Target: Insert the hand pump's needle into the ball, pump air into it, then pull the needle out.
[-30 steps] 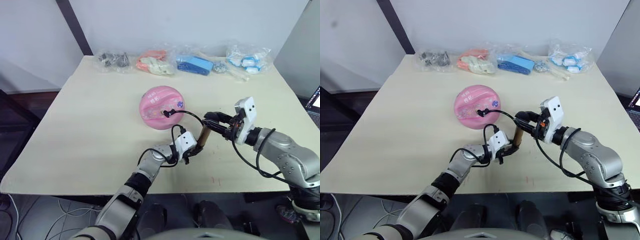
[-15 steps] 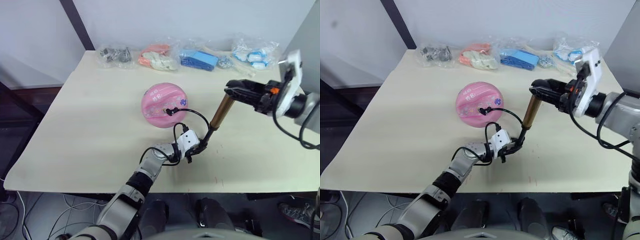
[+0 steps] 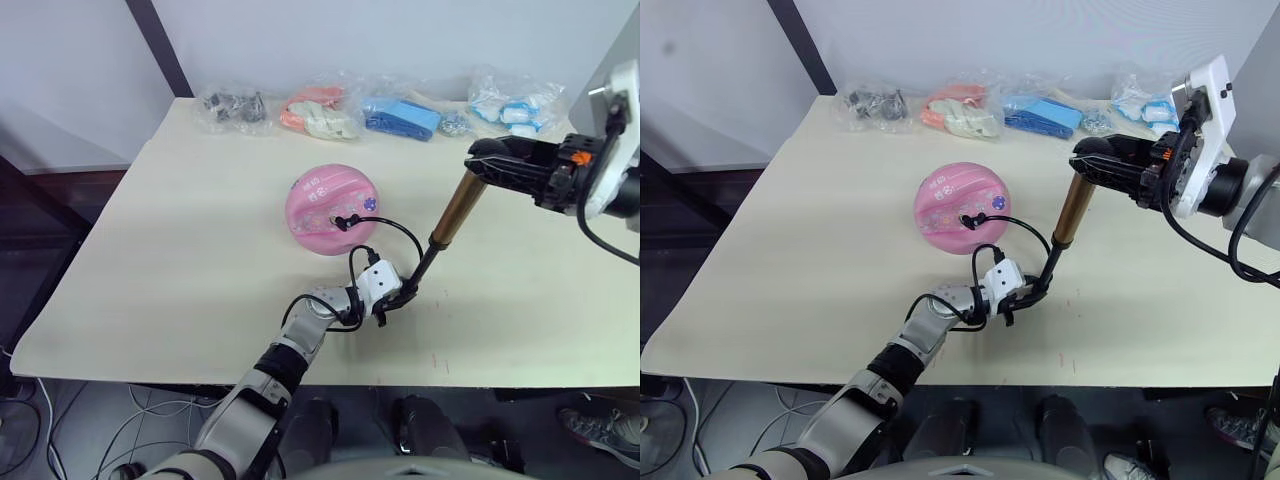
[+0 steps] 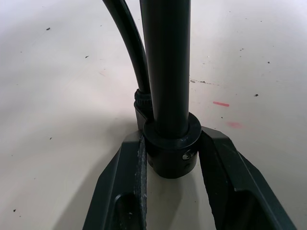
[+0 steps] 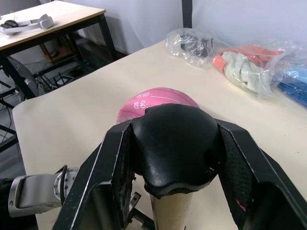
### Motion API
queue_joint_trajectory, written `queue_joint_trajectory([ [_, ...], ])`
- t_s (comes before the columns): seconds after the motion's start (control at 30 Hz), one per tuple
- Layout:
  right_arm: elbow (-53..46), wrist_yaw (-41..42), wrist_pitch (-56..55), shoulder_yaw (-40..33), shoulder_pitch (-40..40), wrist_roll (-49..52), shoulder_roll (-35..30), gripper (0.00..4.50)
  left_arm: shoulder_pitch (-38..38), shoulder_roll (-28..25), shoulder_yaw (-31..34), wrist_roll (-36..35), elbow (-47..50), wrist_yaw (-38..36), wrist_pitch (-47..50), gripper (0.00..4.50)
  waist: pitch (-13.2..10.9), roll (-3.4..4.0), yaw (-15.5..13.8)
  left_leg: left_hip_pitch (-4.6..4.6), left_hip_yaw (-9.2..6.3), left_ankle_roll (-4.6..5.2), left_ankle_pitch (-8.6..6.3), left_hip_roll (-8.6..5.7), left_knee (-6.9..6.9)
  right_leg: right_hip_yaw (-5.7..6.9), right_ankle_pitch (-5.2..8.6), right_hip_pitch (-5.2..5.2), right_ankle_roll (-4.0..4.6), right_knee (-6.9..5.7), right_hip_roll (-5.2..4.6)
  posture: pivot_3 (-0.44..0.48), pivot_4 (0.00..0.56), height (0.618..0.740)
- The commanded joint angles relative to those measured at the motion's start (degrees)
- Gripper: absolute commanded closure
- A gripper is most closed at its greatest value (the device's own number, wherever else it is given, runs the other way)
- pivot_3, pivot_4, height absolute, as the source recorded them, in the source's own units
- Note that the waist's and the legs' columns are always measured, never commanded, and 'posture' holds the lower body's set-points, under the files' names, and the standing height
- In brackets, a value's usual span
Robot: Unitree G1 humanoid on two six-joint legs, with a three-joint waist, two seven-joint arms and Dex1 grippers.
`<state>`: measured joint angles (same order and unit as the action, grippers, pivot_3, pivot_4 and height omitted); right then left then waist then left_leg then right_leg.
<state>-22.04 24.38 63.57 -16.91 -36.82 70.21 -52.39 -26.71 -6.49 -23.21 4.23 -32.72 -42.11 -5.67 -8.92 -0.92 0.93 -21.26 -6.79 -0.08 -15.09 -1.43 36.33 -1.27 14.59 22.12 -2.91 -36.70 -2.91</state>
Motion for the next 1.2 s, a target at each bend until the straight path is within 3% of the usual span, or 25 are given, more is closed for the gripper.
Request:
queue_joint_trajectory([
  [0.03, -1.6, -2.6, -3.6, -2.7, 2.5, -2.6, 1.9, 2.59, 4.0, -2.9, -1.3, 3.0, -5.2, -0.2, 3.5, 3.43, 0.1, -0.09, 0.0, 0.01, 0.02, 0.00, 0.00, 0.00, 0.00, 0.00, 0.00, 0.00, 0.00, 0.00, 0.01, 0.000, 0.150, 0.740],
  [0.3, -3.2, -1.9, -9.8, 13.2, 18.4, -15.5, 12.1, 2.59, 4.1, -3.2, -1.2, 3.0, -4.9, -0.2, 3.5, 3.43, 0.3, -0.35, 0.4, 0.38, 0.02, 0.00, 0.00, 0.11, -0.02, -0.09, 0.08, -0.24, -0.13, -0.03, 0.15, 0.000, 0.150, 0.740],
  [0.57, 7.4, 1.5, -18.9, 27.1, 27.3, -31.7, 19.2, 2.59, 3.8, -3.2, -1.3, 2.9, -5.0, -0.2, 3.6, 3.43, 1.1, -0.63, 1.2, 0.69, -0.11, -0.01, -0.01, 0.21, -0.03, -0.04, 0.13, -0.51, -0.15, -0.03, 0.26, 0.000, 0.150, 0.740],
  [0.9, 0.6, 2.1, -16.5, 15.4, 23.1, -27.5, 17.5, 2.59, 4.1, -3.6, -1.3, 3.1, -4.8, -0.2, 3.6, 3.43, 1.5, -0.52, 1.3, 0.74, -0.19, -0.01, -0.01, 0.23, -0.06, -0.02, 0.14, -0.56, -0.14, -0.03, 0.29, 0.000, 0.150, 0.740],
  [1.2, -4.4, -0.5, -5.5, 1.2, 7.9, -12.9, 8.8, 2.59, 3.8, -3.3, -1.4, 3.1, -5.7, -0.4, 3.3, 3.43, 0.3, 0.08, 0.8, 0.36, -0.16, -0.01, -0.01, 0.03, -0.03, -0.02, 0.09, -0.30, -0.10, -0.02, 0.11, 0.000, 0.150, 0.740],
])
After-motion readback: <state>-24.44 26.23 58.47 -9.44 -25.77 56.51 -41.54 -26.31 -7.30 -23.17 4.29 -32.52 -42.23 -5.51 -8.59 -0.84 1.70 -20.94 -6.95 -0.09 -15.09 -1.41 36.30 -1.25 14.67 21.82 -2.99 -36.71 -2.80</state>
